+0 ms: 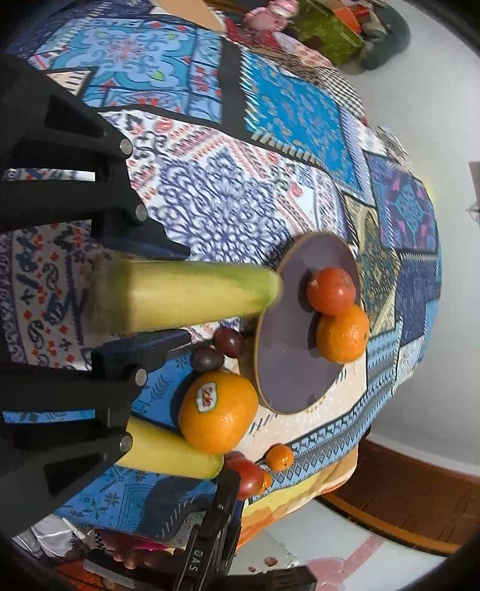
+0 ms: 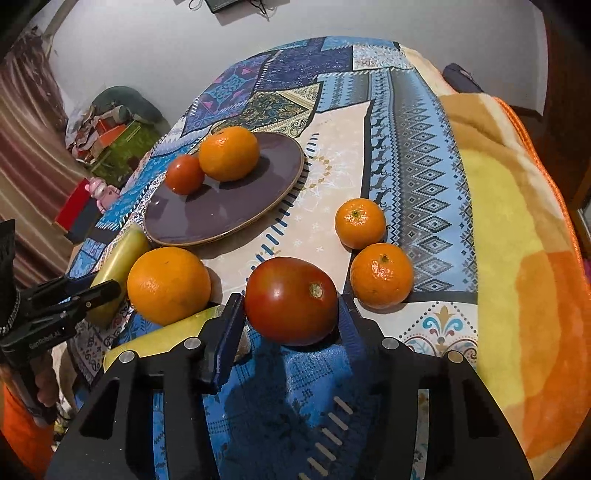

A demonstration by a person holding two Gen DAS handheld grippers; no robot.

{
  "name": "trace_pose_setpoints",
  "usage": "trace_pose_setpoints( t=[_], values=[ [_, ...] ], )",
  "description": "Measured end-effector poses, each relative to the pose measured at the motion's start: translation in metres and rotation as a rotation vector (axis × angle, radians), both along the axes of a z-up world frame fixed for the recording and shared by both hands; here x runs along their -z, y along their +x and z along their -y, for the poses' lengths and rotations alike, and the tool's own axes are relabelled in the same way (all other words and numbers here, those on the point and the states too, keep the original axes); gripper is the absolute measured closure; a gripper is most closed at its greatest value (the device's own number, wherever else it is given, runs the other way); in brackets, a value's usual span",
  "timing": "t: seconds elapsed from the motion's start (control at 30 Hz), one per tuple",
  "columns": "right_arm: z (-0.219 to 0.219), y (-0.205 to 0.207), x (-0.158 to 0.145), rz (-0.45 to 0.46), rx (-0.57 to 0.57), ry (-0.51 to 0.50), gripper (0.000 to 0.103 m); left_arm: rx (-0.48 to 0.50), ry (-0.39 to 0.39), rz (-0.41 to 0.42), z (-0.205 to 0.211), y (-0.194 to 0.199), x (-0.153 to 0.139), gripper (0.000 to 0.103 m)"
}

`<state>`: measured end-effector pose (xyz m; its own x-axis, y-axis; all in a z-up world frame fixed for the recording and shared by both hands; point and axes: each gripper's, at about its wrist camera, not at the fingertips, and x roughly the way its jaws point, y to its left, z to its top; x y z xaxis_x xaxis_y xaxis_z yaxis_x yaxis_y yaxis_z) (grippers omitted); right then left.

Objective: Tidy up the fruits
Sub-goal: 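Grasp the cucumber with the left tool while the right tool grasps the red tomato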

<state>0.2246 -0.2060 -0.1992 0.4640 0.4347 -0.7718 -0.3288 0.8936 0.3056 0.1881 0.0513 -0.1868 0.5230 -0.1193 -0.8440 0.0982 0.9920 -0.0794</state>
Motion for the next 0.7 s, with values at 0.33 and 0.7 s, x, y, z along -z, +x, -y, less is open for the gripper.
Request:
trace_pose_setpoints(
  t=[0.33, 0.7],
  values=[
    [-0.002, 0.002, -0.006, 0.030, -0.011, -0.036, 0.056, 0.011, 0.026, -0.044, 0.005, 0.011, 0.005, 0.065],
    [-0.004, 0.002, -0.006, 0.032, -0.010, -0.034, 0.056, 0.023, 0.032, -0.051, 0.011, 0.024, 0.018, 0.065]
  ],
)
